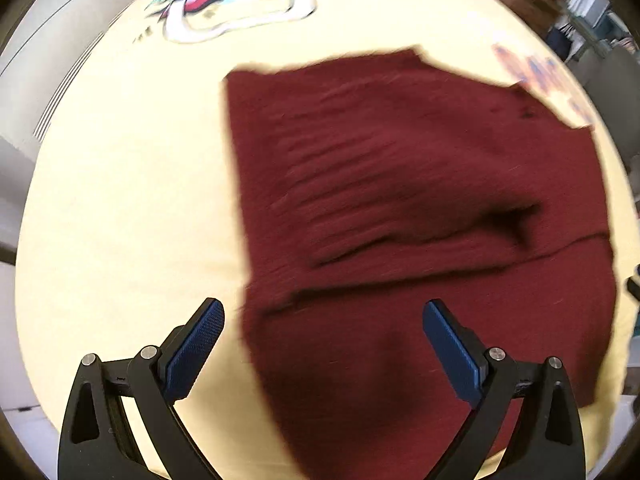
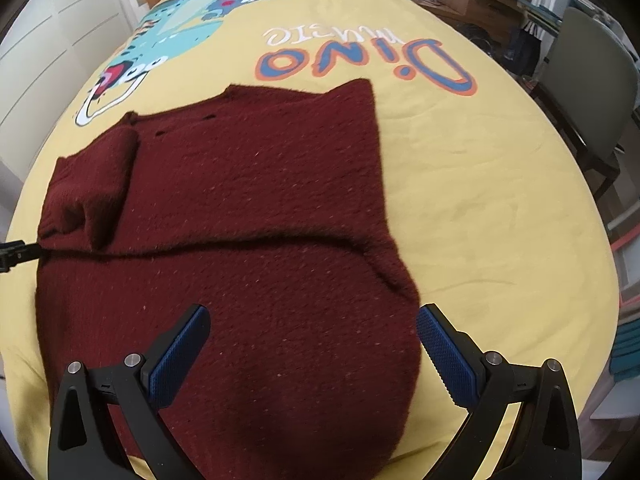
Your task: Fold small clothes
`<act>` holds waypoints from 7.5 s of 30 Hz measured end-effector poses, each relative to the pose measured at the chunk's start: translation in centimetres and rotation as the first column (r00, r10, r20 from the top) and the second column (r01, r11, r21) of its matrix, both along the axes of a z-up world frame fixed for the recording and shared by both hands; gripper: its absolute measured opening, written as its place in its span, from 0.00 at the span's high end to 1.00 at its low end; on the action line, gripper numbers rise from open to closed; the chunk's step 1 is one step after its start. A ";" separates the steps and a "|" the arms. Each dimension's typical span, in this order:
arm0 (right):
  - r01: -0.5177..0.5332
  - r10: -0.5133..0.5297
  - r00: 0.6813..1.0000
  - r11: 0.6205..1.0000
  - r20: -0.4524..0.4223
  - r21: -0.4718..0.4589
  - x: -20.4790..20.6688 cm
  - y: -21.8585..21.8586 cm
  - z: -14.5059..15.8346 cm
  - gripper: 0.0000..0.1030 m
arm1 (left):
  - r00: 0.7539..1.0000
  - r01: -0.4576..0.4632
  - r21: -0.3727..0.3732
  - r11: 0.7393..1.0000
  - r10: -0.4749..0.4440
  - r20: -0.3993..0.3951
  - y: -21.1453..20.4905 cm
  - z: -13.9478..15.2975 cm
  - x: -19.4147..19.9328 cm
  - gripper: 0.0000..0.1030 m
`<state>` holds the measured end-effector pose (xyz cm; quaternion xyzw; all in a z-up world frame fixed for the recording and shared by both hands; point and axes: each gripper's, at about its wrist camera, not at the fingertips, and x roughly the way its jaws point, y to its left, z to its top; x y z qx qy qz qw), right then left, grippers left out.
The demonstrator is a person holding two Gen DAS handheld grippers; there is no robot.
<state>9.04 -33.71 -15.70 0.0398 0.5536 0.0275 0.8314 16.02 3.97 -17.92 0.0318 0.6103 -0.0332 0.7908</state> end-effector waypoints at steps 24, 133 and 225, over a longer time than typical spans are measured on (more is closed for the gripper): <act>-0.301 0.307 0.949 0.950 0.072 -0.088 4.7 13.6 4.8 0.00 | 1.000 -0.025 -0.187 0.982 0.023 -0.010 4.6 -4.3 2.0 0.85; 0.009 -0.010 0.997 1.000 -0.077 -0.010 11.5 1.6 -3.4 0.89 | 0.999 0.030 -0.025 0.999 -0.030 -0.020 2.7 -4.0 2.5 0.83; 0.055 -0.051 0.983 0.998 -0.179 0.015 -12.9 -2.0 -5.3 0.00 | 0.980 -0.100 -0.114 0.988 0.078 -0.185 1.0 -2.7 -16.4 0.02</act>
